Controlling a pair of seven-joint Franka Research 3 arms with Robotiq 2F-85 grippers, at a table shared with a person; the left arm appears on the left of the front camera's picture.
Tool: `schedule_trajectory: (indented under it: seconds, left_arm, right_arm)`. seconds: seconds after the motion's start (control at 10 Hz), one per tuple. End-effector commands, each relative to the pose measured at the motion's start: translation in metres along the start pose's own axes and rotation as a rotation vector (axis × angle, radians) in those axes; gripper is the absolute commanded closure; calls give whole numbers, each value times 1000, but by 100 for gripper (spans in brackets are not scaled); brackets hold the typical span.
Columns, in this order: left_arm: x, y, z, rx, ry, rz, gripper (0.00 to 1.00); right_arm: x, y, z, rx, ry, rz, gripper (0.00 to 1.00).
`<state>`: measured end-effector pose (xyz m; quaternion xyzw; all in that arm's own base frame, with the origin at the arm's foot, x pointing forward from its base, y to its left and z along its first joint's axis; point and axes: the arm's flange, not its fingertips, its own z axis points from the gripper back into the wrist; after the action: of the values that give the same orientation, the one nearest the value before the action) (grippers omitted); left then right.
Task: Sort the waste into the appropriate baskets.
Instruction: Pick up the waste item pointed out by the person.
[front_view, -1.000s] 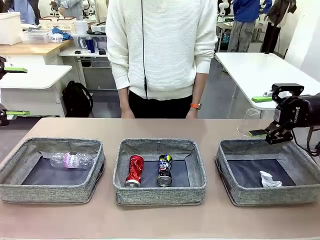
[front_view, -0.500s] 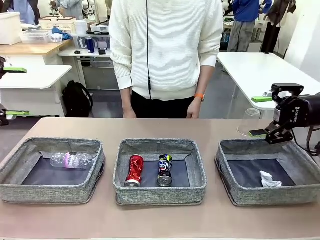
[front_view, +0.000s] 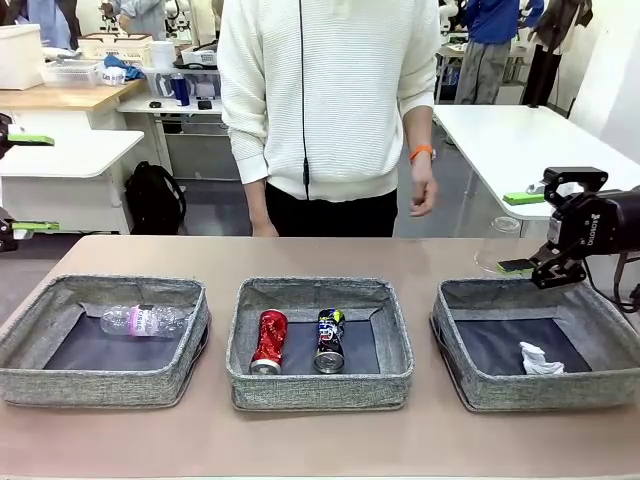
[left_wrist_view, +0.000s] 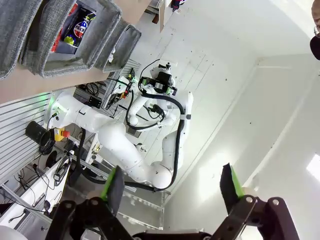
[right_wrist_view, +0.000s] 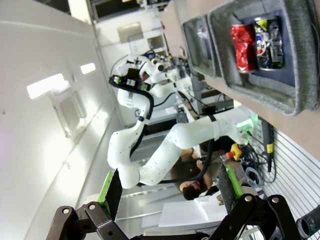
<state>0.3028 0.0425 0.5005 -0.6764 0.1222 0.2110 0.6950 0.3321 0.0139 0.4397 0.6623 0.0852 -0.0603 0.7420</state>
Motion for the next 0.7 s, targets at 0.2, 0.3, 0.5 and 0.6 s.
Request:
schedule_trajectory:
  seconds: [0.2,0.3,0.5,0.6]
  left_arm:
    - [-1,-2,-1,-13,10,-19,0]
    - [-1,-2,-1,-13,10,-19,0]
    - [-1,-2,-1,-13,10,-19,0]
    - [-1,-2,-1,-13,10,-19,0]
  right_arm:
    - [1,2,-2,16,0,25,0]
    - [1,2,-2,16,0,25,0]
    - [1,2,-2,16,0,25,0]
    - [0,0,0,0,0,0,0]
